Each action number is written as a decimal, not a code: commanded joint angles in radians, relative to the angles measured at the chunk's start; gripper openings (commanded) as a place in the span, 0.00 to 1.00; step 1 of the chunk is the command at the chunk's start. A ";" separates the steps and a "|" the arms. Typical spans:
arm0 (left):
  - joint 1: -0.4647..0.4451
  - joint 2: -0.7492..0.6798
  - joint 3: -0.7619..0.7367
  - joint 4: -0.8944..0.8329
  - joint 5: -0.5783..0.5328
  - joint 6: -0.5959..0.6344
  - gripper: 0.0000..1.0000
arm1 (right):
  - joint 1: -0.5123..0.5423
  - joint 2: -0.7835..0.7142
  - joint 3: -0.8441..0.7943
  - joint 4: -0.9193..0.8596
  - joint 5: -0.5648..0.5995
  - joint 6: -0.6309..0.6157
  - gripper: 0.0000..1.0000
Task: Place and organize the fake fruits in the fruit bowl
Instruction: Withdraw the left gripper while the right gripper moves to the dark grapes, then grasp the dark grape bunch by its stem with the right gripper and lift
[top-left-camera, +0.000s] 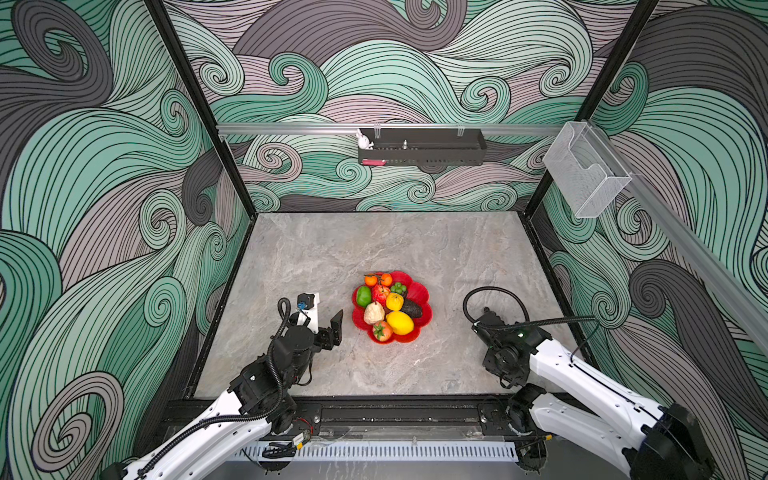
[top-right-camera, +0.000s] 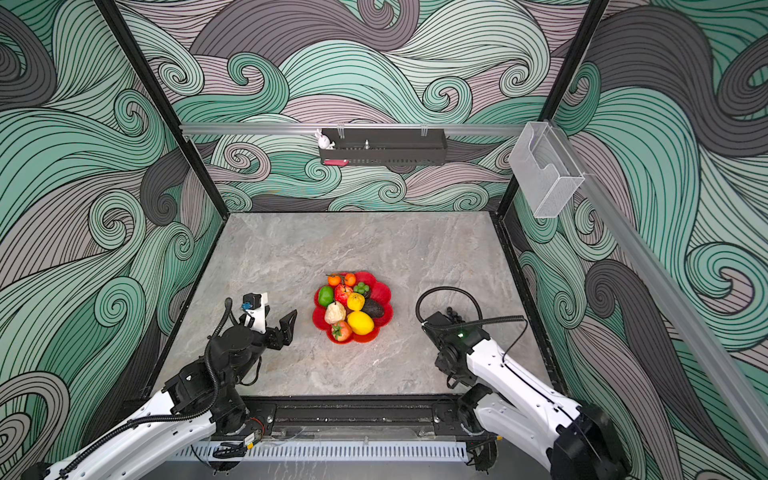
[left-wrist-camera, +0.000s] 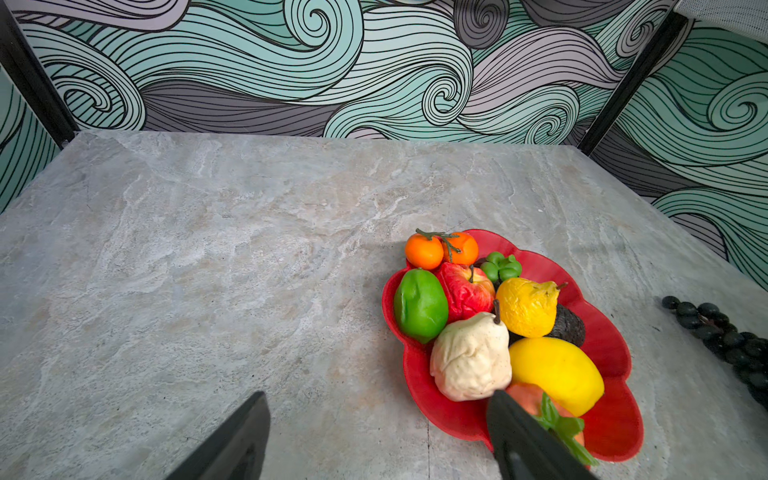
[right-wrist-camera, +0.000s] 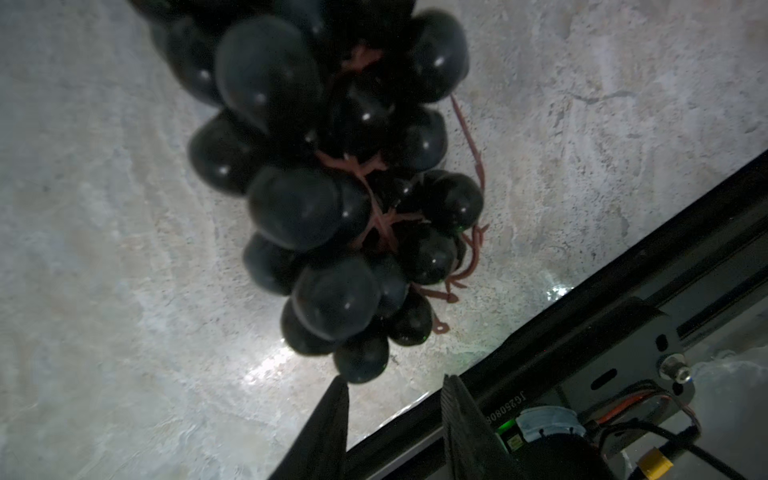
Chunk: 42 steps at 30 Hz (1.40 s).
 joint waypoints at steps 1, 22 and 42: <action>0.007 -0.011 -0.003 -0.016 -0.031 -0.014 0.84 | -0.019 0.049 0.007 -0.027 0.061 -0.027 0.40; 0.007 -0.038 -0.010 -0.025 -0.063 -0.015 0.87 | -0.152 0.155 0.033 0.173 0.005 -0.203 0.46; 0.007 -0.008 -0.011 -0.009 -0.062 -0.009 0.89 | -0.073 0.091 0.052 0.271 -0.045 -0.235 0.46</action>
